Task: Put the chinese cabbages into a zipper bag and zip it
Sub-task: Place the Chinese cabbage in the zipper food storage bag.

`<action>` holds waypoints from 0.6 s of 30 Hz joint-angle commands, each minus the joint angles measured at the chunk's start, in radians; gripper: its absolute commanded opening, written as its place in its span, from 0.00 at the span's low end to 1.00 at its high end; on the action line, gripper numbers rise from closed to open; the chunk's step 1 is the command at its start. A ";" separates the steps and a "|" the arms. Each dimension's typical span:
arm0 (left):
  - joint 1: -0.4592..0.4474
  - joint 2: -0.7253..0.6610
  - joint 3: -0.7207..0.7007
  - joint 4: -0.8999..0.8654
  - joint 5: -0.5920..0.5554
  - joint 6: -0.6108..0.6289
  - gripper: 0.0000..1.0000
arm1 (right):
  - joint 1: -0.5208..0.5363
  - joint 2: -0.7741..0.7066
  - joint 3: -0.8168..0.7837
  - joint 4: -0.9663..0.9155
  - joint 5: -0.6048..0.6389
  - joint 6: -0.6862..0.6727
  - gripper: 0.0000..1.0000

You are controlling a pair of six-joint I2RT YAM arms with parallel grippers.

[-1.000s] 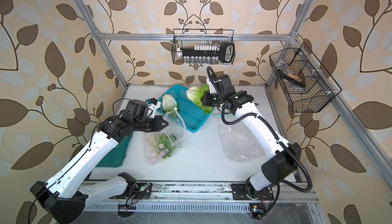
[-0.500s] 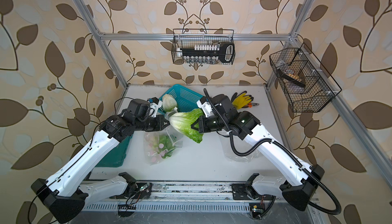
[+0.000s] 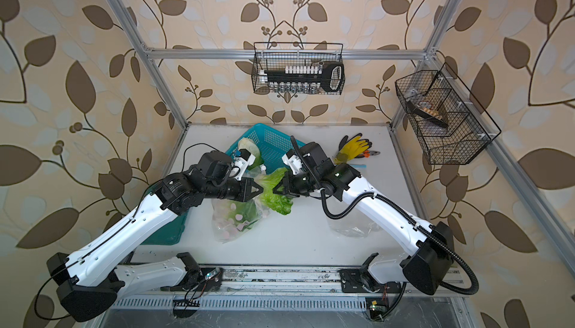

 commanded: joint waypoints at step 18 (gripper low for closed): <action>-0.009 -0.014 0.013 0.103 0.072 0.023 0.00 | 0.057 0.184 0.033 0.115 0.023 -0.011 0.00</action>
